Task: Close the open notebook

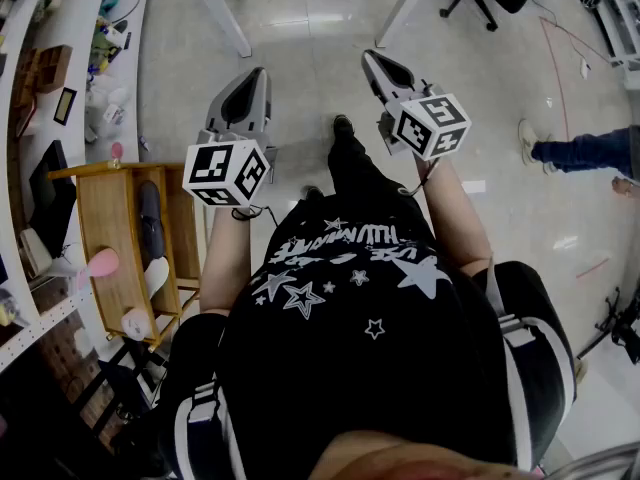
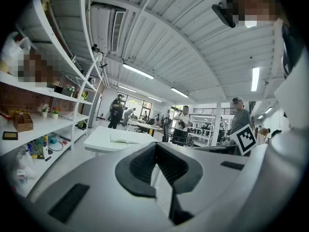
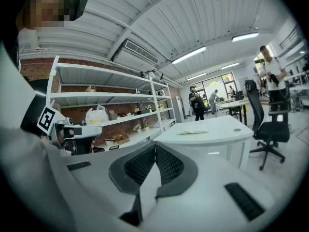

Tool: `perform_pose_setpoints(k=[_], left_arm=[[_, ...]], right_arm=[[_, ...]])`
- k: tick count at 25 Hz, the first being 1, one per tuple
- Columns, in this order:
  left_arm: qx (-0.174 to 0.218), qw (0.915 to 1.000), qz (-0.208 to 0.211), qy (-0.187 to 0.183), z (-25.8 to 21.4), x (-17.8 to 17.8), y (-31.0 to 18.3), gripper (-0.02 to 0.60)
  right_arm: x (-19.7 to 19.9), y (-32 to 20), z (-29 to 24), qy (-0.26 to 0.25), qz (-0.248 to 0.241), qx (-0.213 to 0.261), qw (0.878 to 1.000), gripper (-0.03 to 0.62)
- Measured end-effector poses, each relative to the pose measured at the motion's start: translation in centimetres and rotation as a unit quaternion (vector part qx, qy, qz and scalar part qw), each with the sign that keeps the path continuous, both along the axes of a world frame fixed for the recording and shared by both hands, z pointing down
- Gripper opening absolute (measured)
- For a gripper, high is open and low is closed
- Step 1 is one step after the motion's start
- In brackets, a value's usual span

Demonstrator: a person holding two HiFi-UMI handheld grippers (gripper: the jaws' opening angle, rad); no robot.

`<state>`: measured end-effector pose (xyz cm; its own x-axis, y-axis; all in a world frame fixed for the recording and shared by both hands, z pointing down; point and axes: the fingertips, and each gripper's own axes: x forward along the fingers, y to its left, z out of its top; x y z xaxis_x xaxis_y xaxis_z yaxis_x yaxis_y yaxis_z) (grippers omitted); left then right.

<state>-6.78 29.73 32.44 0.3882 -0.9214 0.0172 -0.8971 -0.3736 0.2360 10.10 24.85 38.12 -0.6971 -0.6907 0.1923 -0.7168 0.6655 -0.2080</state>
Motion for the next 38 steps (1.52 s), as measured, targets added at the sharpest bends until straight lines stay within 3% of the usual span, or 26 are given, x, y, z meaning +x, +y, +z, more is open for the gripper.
perform_pose_setpoints(k=[4, 10, 25, 38], left_arm=[[0.003, 1.0, -0.007, -0.006, -0.4, 0.2, -1.3, 0.011], [-0.009, 0.9994, -0.028, -0.015, 0.5, 0.1, -7.9, 0.011], [-0.01, 0.9972, -0.065, -0.035, -0.6, 3.1, -22.6, 0.011], [-0.021, 0.9943, -0.09, -0.053, -0.3, 5.7, -29.5, 0.011]], right_arm=[[0.5, -2.6, -0.3, -0.018, 0.009, -0.002, 1.0, 0.008], [0.3, -10.4, 0.3, -0.04, 0.001, -0.011, 0.999, 0.008], [3.4, -25.3, -0.5, -0.03, -0.022, 0.006, 0.999, 0.008], [4.3, -31.7, 0.9, -0.018, -0.058, 0.003, 0.998, 0.009]])
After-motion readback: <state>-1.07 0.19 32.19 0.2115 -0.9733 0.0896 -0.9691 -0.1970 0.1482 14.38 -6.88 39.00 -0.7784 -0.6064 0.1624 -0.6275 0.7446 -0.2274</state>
